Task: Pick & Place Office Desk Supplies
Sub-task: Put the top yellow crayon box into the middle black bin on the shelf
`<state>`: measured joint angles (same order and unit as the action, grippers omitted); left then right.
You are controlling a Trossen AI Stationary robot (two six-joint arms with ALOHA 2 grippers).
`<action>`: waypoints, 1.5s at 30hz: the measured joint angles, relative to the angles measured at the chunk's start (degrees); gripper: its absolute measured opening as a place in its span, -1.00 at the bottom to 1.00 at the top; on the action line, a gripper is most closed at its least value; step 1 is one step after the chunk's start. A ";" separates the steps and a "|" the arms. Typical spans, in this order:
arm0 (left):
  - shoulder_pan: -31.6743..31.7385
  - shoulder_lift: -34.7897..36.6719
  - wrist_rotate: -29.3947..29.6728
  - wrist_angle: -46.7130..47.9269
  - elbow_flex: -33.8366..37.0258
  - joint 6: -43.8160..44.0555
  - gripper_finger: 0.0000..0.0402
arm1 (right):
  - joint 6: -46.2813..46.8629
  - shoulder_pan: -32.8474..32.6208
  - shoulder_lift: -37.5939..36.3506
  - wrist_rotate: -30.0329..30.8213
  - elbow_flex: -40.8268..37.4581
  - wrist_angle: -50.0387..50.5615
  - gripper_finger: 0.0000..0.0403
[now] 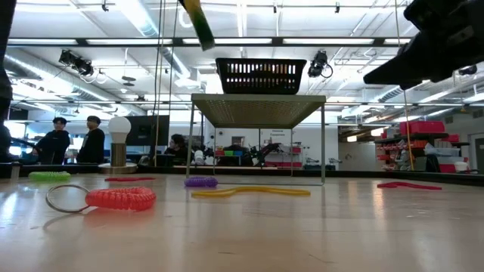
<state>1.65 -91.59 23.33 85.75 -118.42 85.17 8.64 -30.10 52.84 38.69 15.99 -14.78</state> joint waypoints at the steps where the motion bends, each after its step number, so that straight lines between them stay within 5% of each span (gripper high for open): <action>1: 2.13 -0.63 0.03 -0.72 -0.62 -1.63 -0.48 | -0.20 0.36 0.00 -0.33 0.00 -0.43 -0.97; 13: 15.13 -10.77 -9.52 -16.36 -0.91 -13.84 -0.48 | -0.06 1.04 0.00 -1.69 0.00 -0.24 -0.97; 45: 16.01 -16.57 -11.35 -18.04 -0.89 -16.85 -0.48 | 0.08 1.02 0.02 -3.13 0.00 -0.18 -0.97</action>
<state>17.65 -108.16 11.98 67.71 -119.31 68.31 8.72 -29.08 52.86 35.56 15.99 -14.96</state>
